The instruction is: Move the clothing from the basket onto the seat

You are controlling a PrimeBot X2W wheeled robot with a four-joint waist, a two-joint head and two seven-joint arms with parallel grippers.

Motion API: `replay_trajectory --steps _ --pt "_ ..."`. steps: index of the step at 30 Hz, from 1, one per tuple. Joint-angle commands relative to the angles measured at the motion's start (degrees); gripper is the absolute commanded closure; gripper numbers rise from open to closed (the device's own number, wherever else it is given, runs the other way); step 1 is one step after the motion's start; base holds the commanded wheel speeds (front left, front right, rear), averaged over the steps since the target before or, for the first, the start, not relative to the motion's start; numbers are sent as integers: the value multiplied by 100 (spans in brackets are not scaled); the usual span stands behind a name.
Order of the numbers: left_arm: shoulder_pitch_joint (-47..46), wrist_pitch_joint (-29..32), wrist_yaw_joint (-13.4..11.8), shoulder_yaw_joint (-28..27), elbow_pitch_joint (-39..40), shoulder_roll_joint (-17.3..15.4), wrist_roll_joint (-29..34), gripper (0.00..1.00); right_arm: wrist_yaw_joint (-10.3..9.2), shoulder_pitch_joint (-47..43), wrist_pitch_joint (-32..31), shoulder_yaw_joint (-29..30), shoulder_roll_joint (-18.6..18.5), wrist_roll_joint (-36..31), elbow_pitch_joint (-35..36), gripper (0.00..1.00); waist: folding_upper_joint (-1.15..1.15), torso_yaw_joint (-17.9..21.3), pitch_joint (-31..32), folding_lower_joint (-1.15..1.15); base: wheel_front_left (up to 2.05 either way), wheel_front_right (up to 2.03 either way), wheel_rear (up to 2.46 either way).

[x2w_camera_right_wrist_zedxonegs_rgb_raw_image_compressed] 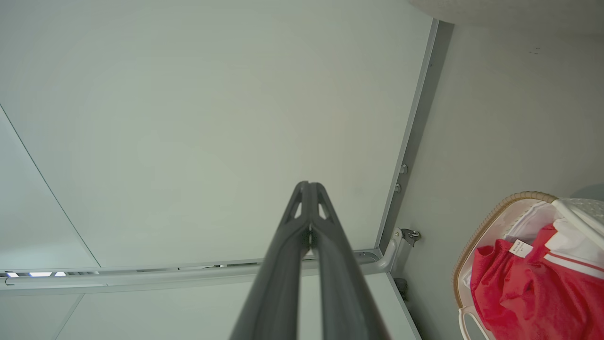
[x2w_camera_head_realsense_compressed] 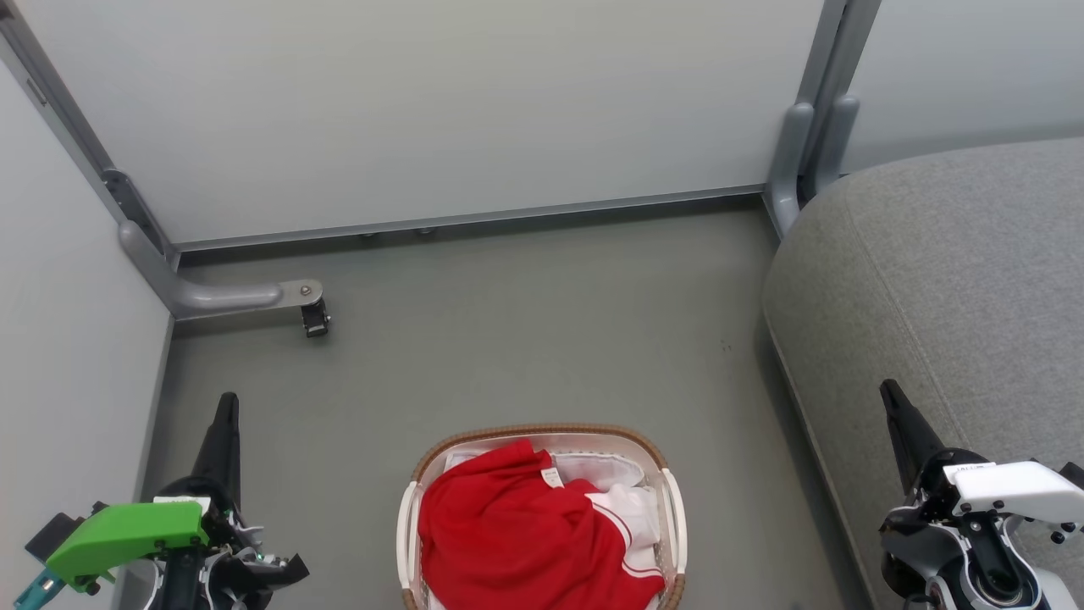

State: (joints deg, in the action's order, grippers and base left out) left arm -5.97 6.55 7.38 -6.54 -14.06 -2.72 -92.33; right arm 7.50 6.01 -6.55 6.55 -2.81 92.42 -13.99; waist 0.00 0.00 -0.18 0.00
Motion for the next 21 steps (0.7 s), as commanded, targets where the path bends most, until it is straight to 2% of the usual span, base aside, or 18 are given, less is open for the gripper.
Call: replay_trajectory --steps 1,14,15,16,17,21 --pt "-56 12 30 -8 7 -32 -19 100 -2 46 -9 0 -18 -3 -11 100 0 0 0 0 0 0 0" --pt "-56 12 30 -8 7 -32 -19 100 -2 46 -8 0 -18 -4 -11 100 0 0 0 0 0 0 0" --pt "0 0 0 0 -2 0 0 0 0 0 0 0 1 0 -1 0 0 0 0 0 0 0 0" --pt "11 -7 -1 7 -27 4 3 100 0 -12 5 -4 8 -2 -23 100 0 0 0 0 0 0 0" --pt "53 -5 -8 10 -99 13 1 0 -1 -59 1 -4 30 1 -86 0 0 0 0 0 0 0 0" --pt "216 -26 -12 55 -268 36 10 0 -2 -214 21 -36 80 -6 -254 0 0 0 -1 0 0 0 0"
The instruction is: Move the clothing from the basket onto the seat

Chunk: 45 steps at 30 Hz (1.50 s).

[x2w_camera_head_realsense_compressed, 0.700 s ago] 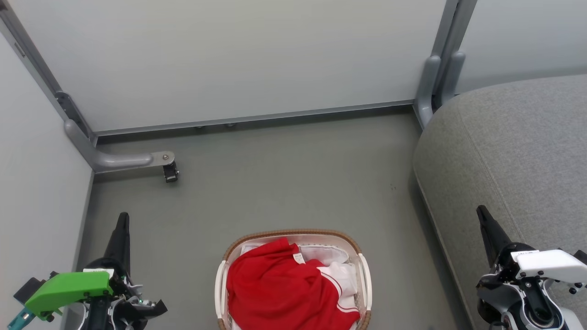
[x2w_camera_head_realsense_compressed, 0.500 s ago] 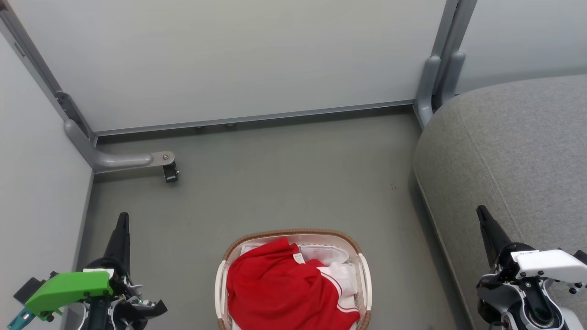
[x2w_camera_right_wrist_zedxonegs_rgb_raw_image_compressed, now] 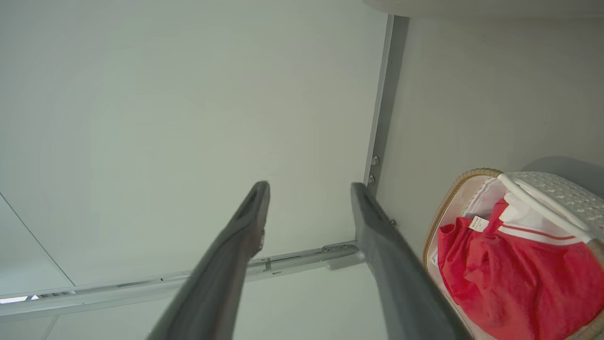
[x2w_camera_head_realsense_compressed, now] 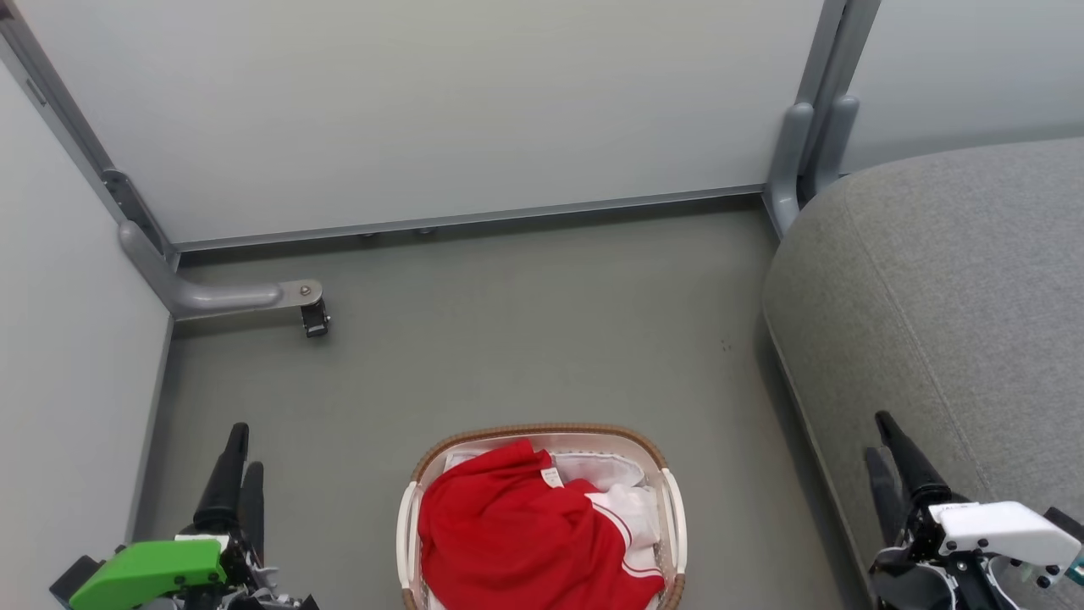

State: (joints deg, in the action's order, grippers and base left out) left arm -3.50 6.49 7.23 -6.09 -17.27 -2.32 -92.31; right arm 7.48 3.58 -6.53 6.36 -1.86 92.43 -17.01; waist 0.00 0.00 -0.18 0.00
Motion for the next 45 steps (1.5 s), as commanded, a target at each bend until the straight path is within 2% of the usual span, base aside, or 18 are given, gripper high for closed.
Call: replay_trajectory --steps 1,10,18,32,45 --pt "-20 -53 3 42 74 -5 24 0 0 23 53 -44 -16 -18 55 0 0 0 -1 0 0 0 0" --pt "91 -307 6 262 243 -12 189 0 0 -30 308 -179 -29 -204 94 0 0 2 -2 0 0 0 0" --pt "145 -513 9 434 402 -18 617 0 0 -32 514 -129 -40 -640 66 0 0 -5 -1 0 0 0 0" --pt "225 -834 -231 577 767 -29 1901 0 1 -46 839 -20 -56 -1885 193 0 0 -29 -9 0 0 0 0" --pt "338 -1117 -443 933 995 -37 3482 0 1 -137 1120 -177 -67 -3560 403 0 0 -52 -14 0 0 0 0"
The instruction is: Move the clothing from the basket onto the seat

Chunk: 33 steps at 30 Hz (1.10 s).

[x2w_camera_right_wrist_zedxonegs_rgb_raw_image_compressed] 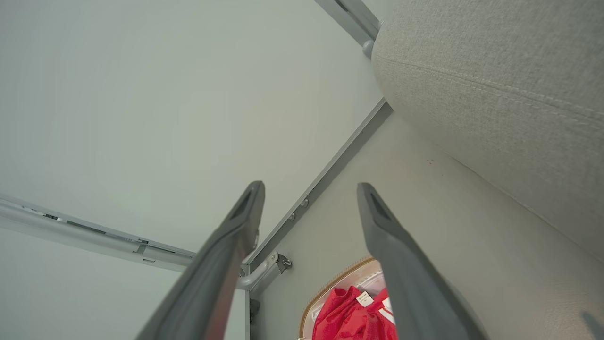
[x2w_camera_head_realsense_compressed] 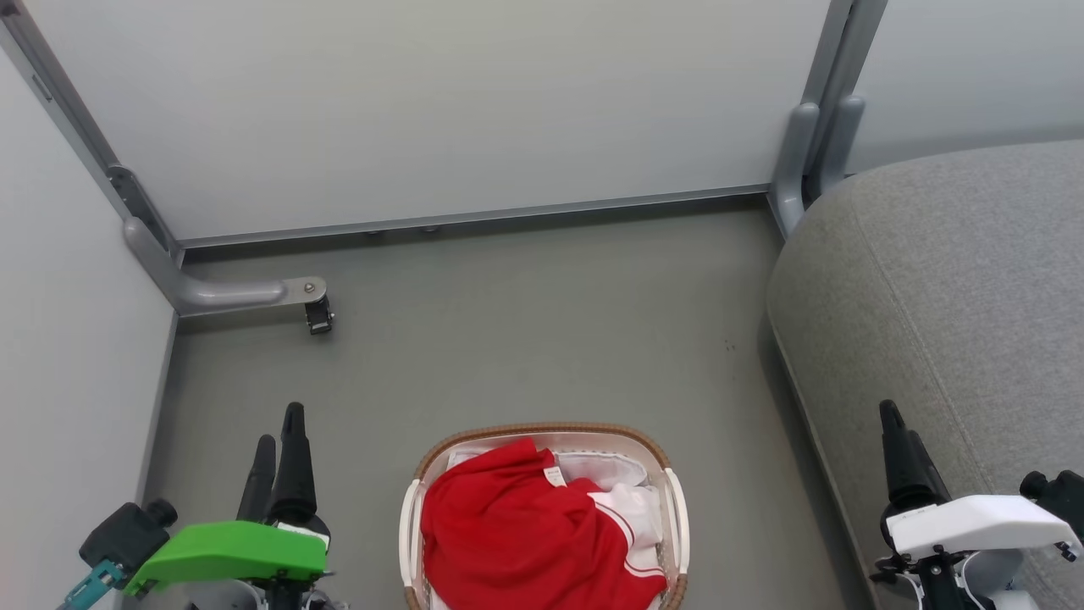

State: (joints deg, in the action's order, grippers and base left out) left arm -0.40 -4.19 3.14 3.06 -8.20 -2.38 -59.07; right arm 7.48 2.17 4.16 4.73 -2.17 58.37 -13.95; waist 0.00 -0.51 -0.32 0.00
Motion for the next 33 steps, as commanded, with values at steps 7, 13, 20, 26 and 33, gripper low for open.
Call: replay_trajectory --steps 7,13,20,26,33 --pt "79 -190 -129 152 173 -37 901 0 1 -54 194 -130 -44 -996 266 0 0 -17 -21 0 0 0 0" --pt "125 -291 -187 232 203 -41 1327 0 1 -87 291 -147 -48 -1403 293 0 0 -37 -44 0 0 0 0" --pt "156 -404 -243 316 163 -44 1788 0 1 -98 406 -163 -54 -1937 245 0 0 -62 -64 0 0 0 0" --pt "193 -490 -269 388 127 -47 2200 0 1 -111 495 -200 -58 -2332 244 0 0 -73 -75 0 0 0 0" --pt "218 -589 -305 460 76 -51 2666 0 1 -130 594 -251 -63 -2777 253 0 0 -80 -85 0 0 0 0"
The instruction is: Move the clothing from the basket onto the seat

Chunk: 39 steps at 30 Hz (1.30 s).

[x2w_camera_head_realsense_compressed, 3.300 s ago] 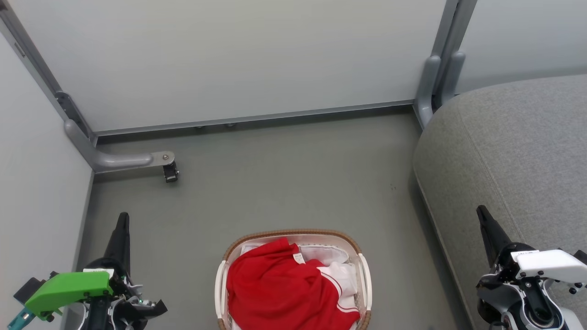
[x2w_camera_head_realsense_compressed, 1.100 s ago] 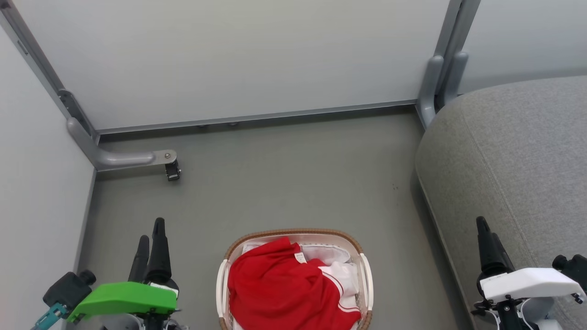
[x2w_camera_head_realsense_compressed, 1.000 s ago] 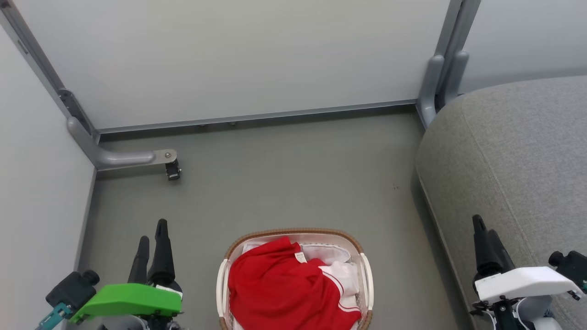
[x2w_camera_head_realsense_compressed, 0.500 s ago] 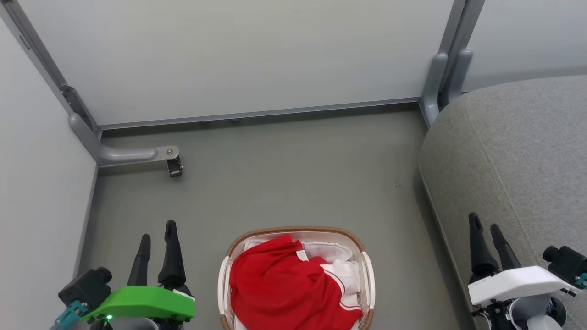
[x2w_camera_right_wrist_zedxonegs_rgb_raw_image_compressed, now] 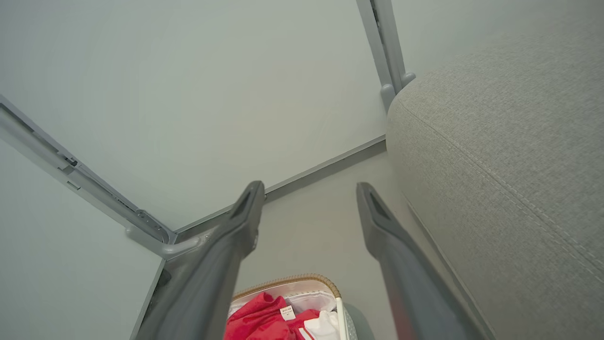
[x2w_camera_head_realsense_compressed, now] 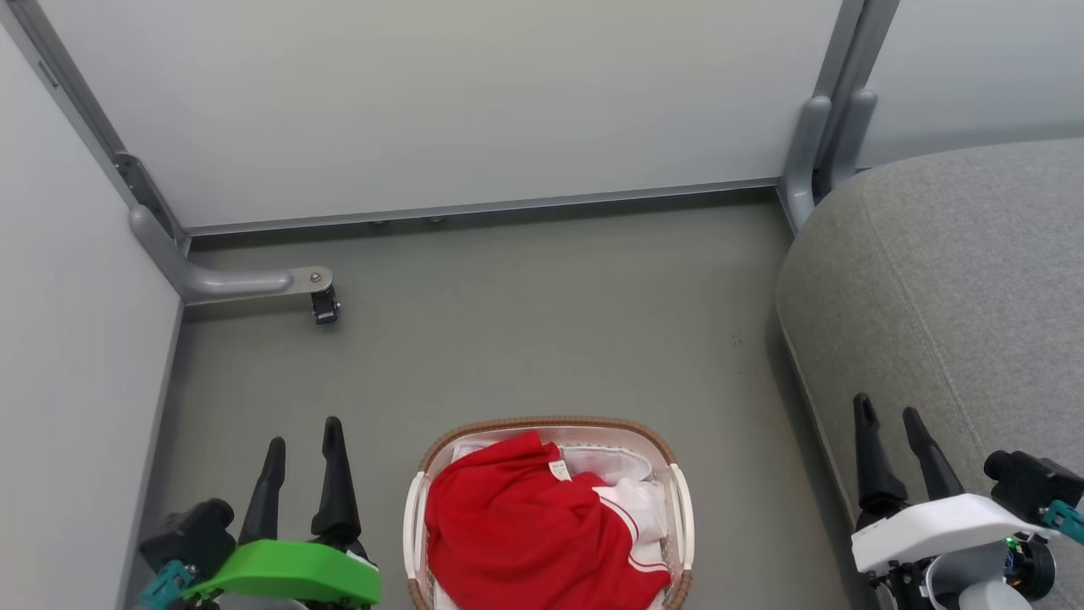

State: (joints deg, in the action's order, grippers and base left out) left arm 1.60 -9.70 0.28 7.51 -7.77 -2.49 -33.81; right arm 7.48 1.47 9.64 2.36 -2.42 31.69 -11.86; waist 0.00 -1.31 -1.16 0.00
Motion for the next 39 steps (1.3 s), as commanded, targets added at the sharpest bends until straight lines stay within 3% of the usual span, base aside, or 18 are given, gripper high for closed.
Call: replay_trajectory --steps 1,39 --pt "24 -54 -27 25 24 -41 192 0 1 -64 61 -19 -38 -165 45 0 0 -2 -1 0 0 0 0" --pt "301 -501 -158 276 -382 -53 1759 0 1 -228 507 -242 -59 -2092 -203 0 0 -65 35 0 0 0 0"
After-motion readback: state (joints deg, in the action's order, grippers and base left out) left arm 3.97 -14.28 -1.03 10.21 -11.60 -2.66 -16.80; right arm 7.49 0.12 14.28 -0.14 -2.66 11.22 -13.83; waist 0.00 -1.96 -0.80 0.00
